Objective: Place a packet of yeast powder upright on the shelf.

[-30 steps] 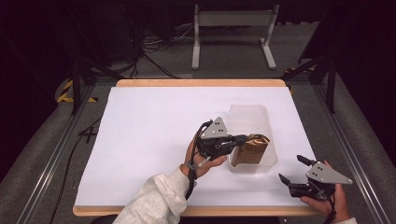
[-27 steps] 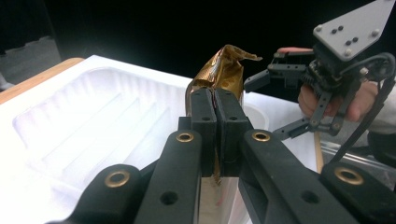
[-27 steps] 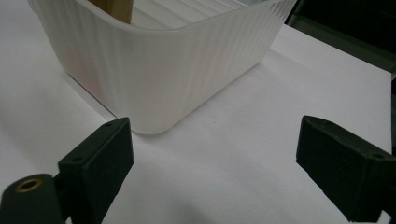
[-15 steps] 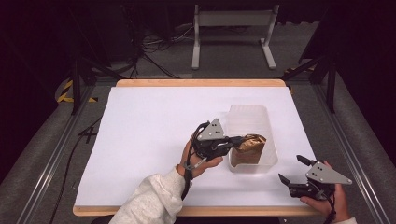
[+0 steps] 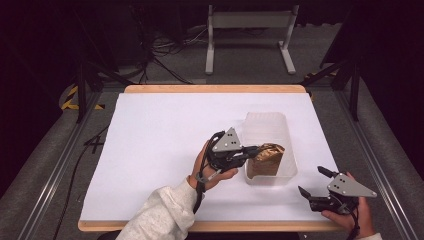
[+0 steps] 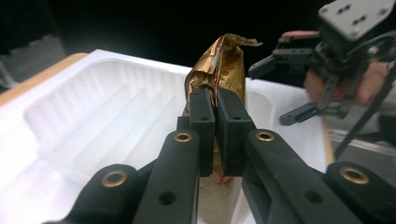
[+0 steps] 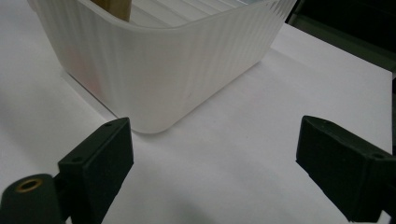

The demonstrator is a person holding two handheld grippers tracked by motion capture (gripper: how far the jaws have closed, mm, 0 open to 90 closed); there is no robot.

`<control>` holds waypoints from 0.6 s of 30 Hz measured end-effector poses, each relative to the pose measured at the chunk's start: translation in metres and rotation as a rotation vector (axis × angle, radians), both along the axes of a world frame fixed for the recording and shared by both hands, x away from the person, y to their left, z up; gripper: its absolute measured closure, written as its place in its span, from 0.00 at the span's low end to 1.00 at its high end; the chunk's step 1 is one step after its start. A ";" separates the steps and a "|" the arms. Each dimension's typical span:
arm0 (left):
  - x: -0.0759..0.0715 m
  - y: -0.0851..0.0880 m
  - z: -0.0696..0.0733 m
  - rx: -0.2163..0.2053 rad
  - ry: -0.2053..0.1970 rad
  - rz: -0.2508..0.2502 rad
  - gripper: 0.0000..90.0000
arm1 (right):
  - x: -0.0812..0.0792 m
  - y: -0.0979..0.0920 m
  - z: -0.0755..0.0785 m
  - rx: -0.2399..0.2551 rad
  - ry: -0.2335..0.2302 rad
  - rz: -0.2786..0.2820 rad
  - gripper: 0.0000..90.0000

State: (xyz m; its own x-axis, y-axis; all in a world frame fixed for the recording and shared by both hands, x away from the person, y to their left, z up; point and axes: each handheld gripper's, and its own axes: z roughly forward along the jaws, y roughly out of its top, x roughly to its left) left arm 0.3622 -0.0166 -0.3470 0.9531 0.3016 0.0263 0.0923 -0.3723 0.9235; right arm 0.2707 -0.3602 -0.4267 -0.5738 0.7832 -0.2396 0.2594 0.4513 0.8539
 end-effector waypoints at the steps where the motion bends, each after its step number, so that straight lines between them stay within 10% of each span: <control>1: -0.001 0.000 0.000 0.004 -0.003 0.001 0.95 | 0.000 0.000 0.000 -0.001 -0.002 0.001 0.13; 18: -0.009 0.006 0.008 0.032 -0.075 -0.003 0.83 | 0.000 0.000 0.000 -0.004 -0.004 0.001 0.13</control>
State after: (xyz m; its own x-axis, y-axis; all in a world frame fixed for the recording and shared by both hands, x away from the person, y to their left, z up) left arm 0.3528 -0.0109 -0.3395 0.9489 0.2965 0.1075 0.0218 -0.4016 0.9155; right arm 0.2704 -0.3604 -0.4265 -0.5740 0.7814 -0.2449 0.2556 0.4551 0.8530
